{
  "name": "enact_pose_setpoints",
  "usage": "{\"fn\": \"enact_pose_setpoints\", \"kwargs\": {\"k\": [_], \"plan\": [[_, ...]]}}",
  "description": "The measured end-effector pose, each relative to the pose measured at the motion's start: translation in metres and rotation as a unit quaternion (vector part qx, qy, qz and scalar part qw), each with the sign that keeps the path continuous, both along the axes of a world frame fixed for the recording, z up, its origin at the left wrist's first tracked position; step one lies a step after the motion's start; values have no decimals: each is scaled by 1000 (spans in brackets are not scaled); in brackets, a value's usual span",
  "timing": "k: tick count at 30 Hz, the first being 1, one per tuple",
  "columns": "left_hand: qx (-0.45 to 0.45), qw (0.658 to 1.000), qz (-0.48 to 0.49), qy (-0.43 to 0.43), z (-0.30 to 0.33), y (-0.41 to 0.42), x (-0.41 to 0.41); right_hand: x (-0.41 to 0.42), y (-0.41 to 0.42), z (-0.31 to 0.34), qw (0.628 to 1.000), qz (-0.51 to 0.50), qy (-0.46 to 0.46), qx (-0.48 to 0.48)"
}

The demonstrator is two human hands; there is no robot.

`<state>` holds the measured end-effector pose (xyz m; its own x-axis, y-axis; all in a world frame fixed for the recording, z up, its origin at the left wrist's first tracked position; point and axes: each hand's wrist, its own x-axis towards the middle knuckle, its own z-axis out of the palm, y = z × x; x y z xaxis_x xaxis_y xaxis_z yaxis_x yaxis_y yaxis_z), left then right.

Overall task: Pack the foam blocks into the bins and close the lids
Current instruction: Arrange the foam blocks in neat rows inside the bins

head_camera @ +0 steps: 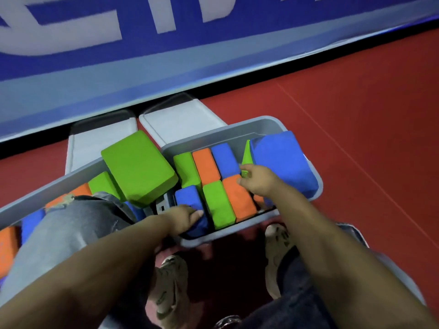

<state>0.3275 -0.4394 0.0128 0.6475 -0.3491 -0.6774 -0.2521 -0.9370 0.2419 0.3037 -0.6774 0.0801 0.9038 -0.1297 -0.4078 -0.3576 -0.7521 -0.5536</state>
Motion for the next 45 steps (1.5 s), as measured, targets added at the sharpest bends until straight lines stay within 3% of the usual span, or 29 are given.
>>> {"fn": "enact_pose_setpoints", "kwargs": {"k": [2,5,8,13,20,23,27,30,34,39,43,45], "plan": [[-50,997,28,-47,17,-18,2,-16,-18,7,995,-97,-32,17],[-142,983,103,-53,28,-50,10,-35,-47,15,972,-221,-68,39],[-218,957,192,-2,25,-88,20,-49,-76,11,955,-283,-50,69],[-262,918,269,124,19,-156,38,-61,-120,-23,937,-340,-9,78],[-295,792,467,261,-25,-211,23,-9,-129,-49,933,-345,58,84],[-306,763,488,293,-36,-222,7,0,-126,-53,926,-367,79,38],[-393,687,530,306,-33,-221,11,8,-127,-60,937,-344,62,2],[-415,697,528,254,-23,-198,20,13,-120,-63,952,-306,12,26],[-443,692,536,191,-6,-147,40,23,-98,-64,952,-233,-53,190],[-436,689,565,129,-5,-75,59,45,-57,-66,949,-152,-43,274],[-340,742,571,89,-25,-50,58,54,-50,-74,971,-133,-16,197],[-236,822,517,6,-31,-52,56,56,-52,-80,977,-138,4,161]]}}
